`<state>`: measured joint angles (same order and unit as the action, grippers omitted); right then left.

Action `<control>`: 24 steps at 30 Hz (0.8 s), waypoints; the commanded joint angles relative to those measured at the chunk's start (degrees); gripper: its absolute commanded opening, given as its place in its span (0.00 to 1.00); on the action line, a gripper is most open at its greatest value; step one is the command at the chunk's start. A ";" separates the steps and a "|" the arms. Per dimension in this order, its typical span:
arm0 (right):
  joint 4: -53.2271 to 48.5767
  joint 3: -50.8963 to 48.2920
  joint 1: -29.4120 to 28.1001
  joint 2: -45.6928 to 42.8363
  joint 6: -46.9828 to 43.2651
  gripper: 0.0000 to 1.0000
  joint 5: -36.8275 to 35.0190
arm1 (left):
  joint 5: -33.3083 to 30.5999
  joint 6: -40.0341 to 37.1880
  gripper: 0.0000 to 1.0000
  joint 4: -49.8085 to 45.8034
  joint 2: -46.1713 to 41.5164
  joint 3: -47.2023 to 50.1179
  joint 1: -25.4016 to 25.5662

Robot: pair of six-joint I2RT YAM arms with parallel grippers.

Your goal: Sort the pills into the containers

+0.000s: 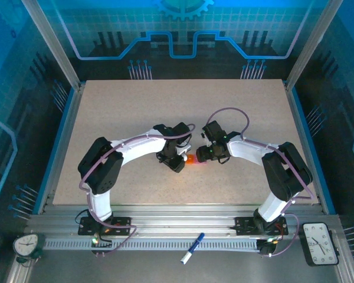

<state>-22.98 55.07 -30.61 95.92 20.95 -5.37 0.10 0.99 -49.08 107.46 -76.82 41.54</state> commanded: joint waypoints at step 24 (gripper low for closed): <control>-1.98 -2.30 -0.86 1.85 0.64 0.69 -0.81 | -3.35 -4.60 0.00 -10.58 5.56 -9.05 1.29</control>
<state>-22.59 54.94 -30.61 95.92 20.97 -5.37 -2.37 -2.13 -56.60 112.07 -84.03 42.28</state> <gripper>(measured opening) 0.693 0.455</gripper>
